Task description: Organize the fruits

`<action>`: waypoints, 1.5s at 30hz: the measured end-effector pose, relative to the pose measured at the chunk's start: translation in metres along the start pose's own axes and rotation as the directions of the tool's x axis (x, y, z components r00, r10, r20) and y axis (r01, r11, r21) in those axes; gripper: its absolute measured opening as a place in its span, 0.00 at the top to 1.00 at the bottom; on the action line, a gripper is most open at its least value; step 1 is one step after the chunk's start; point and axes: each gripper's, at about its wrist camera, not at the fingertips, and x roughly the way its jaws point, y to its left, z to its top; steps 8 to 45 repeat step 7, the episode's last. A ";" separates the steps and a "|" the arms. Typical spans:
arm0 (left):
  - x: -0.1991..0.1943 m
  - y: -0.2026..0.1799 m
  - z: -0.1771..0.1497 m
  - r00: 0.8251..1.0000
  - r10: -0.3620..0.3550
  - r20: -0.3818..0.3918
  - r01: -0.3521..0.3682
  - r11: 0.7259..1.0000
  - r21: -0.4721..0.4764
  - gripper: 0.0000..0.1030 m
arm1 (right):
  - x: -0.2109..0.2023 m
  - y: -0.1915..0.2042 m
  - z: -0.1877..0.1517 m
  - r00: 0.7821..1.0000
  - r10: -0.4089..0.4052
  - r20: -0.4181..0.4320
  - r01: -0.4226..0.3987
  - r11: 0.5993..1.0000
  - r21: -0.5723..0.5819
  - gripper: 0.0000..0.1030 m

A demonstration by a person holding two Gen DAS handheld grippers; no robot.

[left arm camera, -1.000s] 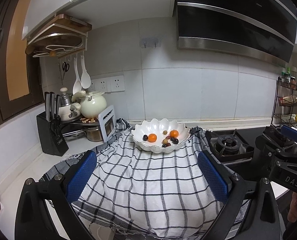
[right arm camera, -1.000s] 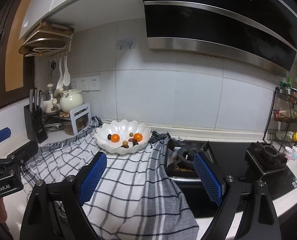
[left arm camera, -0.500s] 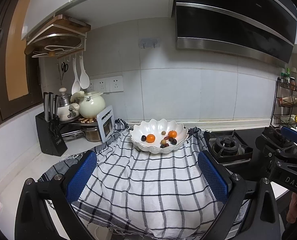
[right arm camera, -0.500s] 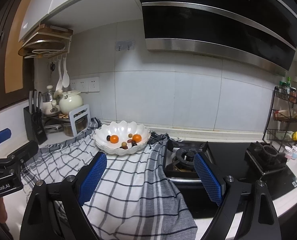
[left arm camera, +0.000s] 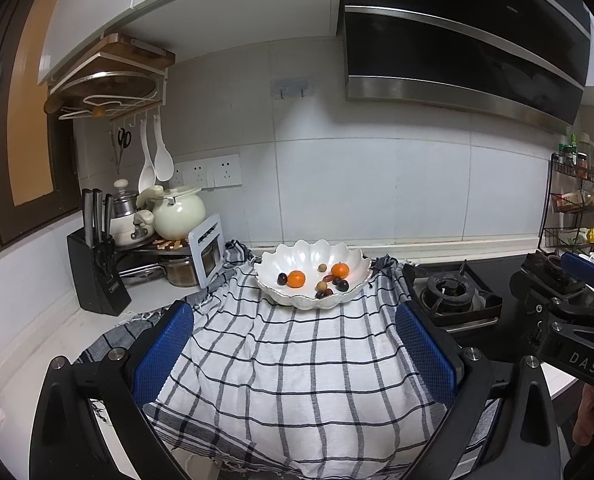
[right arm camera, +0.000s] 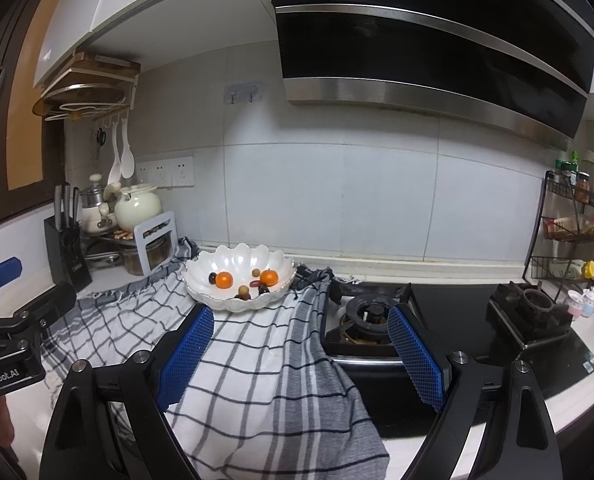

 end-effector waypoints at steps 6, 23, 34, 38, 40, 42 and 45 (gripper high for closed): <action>0.001 -0.001 0.000 1.000 -0.001 -0.001 0.001 1.000 -0.001 0.00 | 0.000 0.001 0.000 1.000 -0.002 0.001 0.002 1.000 0.000 0.13; 0.001 -0.001 0.000 1.000 -0.002 -0.001 0.002 1.000 -0.001 0.00 | 0.000 0.000 0.000 1.000 -0.002 0.001 0.002 1.000 0.000 0.13; 0.001 -0.001 0.000 1.000 -0.002 -0.001 0.002 1.000 -0.001 0.00 | 0.000 0.000 0.000 1.000 -0.002 0.001 0.002 1.000 0.000 0.13; 0.001 -0.001 0.000 1.000 -0.002 -0.001 0.002 1.000 -0.001 0.00 | 0.000 0.000 0.000 1.000 -0.002 0.001 0.002 1.000 0.000 0.13; 0.001 -0.001 0.000 1.000 -0.002 -0.001 0.002 1.000 -0.001 0.00 | 0.000 0.000 0.000 1.000 -0.002 0.001 0.002 1.000 0.000 0.13; 0.001 -0.001 0.000 1.000 -0.002 -0.001 0.002 1.000 -0.001 0.00 | 0.000 0.000 0.000 1.000 -0.002 0.001 0.002 1.000 0.000 0.13; 0.001 -0.001 0.000 1.000 -0.002 -0.001 0.002 1.000 -0.001 0.00 | 0.000 0.000 0.000 1.000 -0.002 0.001 0.002 1.000 0.000 0.13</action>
